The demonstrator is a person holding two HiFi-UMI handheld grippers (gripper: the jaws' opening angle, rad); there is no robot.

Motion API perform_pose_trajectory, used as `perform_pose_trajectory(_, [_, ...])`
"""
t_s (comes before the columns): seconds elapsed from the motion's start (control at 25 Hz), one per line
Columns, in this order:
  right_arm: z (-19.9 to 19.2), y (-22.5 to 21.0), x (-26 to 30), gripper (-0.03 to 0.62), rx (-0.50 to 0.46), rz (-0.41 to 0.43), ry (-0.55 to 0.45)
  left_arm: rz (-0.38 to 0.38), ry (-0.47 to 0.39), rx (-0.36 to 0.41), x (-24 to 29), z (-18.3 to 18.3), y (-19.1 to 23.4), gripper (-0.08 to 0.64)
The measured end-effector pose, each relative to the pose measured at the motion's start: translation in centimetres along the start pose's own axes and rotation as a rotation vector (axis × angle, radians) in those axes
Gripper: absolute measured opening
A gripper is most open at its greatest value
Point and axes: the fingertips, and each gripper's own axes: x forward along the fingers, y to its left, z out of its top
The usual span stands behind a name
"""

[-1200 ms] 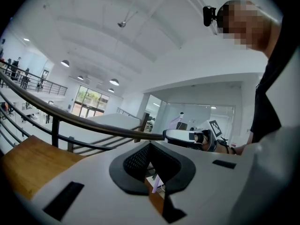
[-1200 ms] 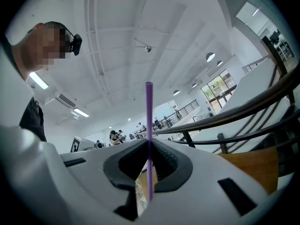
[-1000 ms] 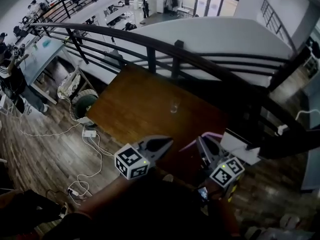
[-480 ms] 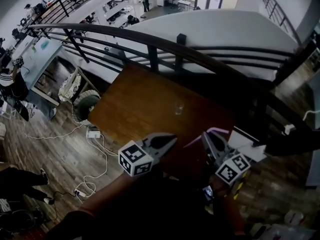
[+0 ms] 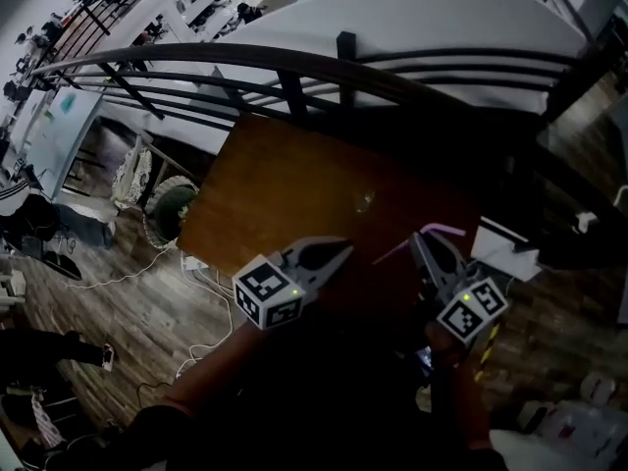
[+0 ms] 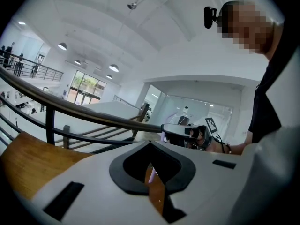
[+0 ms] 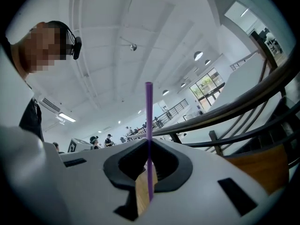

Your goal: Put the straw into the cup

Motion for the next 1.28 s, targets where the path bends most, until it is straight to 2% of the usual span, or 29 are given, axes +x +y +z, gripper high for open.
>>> perform_pose_trajectory(0.28, [-0.8, -3.5, 3.1, 0.031, 0.029, -0.063, 0.003, -0.032, 0.058, 0.007, 1.9, -1.0, 4.4, 0.011])
perform_pose_trajectory(0.48, [-1.4, -5.3, 5.5, 0.031, 0.045, -0.097, 0.005, -0.043, 0.113, -0.015, 3.1, -2.3, 7.6, 0.011])
perform_pose_trajectory(0.72, [-2.0, -6.4, 8.4, 0.031, -0.016, -0.130, 0.027, -0.058, 0.163, 0.022, 3.9, -3.1, 10.8, 0.011])
perform_pose_trajectory(1.08, [-3.1, -10.4, 10.8, 0.031, 0.041, -0.171, 0.008, -0.088, 0.207, 0.012, 5.8, -5.0, 13.7, 0.011])
perform_pose_trajectory(1.28, [-3.7, -12.1, 13.0, 0.031, -0.020, -0.174, 0.036, -0.096, 0.202, -0.011, 7.1, -5.1, 15.6, 0.011])
